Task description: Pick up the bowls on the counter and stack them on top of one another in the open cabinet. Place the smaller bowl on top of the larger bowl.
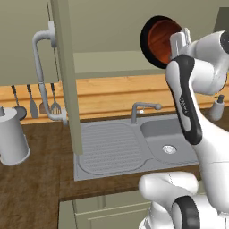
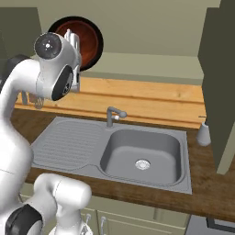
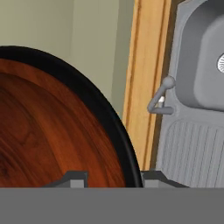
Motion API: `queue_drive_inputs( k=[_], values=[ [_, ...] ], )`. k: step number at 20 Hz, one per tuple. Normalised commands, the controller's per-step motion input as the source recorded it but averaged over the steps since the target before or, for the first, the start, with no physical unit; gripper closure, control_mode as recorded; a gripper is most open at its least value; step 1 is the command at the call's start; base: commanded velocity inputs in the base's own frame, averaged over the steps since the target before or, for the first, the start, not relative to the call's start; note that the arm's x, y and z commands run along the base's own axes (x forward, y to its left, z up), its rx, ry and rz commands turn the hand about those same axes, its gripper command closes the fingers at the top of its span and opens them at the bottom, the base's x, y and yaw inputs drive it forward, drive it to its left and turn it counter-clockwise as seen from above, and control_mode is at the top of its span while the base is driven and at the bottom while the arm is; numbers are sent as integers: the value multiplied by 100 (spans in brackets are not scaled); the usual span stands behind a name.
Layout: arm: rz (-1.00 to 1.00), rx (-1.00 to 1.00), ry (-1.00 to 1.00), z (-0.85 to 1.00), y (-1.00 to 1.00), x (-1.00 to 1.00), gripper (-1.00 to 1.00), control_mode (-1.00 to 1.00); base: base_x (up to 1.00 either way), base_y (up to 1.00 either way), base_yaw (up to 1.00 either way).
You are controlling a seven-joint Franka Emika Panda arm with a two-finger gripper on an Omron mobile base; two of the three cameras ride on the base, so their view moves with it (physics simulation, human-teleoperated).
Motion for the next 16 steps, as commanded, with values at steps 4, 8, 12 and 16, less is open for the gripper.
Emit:
queue_drive_inputs(
  k=[4, 8, 12, 16],
  values=[
    [0, 4, 1, 0, 0, 94, 100, -100, 0, 0, 0],
    [0, 0, 2, -8, 0, 74, 100, -100, 0, 0, 0],
    [0, 0, 5, -31, 0, 61, 100, -100, 0, 0, 0],
    [0, 0, 1, -29, 0, 58, 100, -100, 0, 0, 0]
  ],
)
